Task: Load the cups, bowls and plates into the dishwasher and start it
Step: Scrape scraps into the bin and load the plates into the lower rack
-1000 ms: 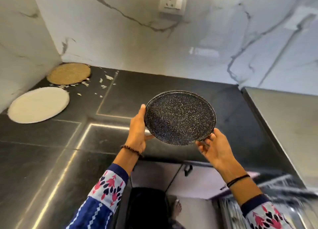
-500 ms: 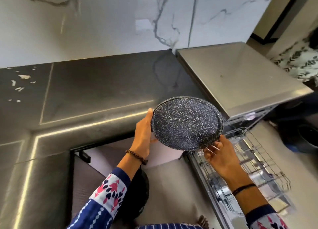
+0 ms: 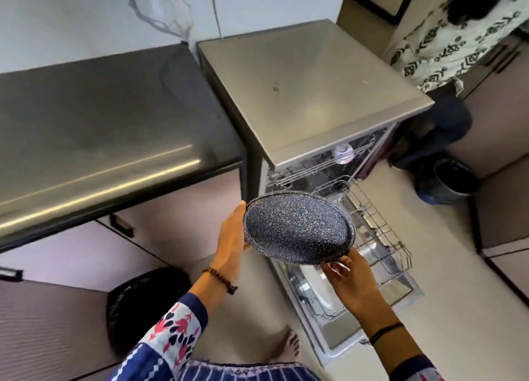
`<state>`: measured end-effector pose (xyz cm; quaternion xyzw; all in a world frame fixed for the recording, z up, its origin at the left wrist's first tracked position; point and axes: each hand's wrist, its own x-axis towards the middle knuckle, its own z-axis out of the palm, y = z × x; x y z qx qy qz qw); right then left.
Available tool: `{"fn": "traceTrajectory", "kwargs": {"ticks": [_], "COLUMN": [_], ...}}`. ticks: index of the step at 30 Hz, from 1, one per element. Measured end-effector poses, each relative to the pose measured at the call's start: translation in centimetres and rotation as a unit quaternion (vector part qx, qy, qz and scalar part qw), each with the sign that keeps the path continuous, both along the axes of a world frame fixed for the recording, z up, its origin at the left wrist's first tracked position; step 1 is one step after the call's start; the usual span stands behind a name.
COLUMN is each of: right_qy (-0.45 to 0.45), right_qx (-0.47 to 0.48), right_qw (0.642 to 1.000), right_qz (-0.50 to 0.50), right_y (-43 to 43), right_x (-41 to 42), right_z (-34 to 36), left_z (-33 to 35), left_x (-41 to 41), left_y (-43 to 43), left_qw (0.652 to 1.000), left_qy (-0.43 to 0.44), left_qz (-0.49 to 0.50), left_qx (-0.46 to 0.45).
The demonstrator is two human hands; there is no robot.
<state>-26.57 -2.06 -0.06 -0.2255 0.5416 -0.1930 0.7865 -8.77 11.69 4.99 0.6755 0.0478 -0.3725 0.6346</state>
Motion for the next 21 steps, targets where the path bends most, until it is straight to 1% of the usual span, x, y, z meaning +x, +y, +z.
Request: {"fn": "traceTrajectory", "kwargs": {"ticks": [6,12,18,21], "right_qy": [0.022,0.03,0.053,0.067], "right_qx": [0.019,0.057,0.089,0.102], "right_qw": [0.998,0.99,0.976,0.965], "right_qz": [-0.053,-0.127,-0.191,-0.231], "right_y": [-5.1,-8.3,-10.5,-11.7], "right_x": [-4.0,-6.3,-8.1,-9.5], "right_z": [-4.7,-12.1,-20.1,-23.9], "left_z": [-6.3,-14.0,-21.1,-24.7], "left_x": [-3.3,-4.3,-5.0,-5.2], "left_y": [-6.6,-11.7,-16.0,-18.3], "left_qw": [0.998,0.986,0.975,0.969], "left_qy": [0.021,0.09,0.149,0.176], "left_qz": [-0.047,-0.083,-0.115,-0.14], "left_qx": [0.038,0.11,0.118,0.099]}}
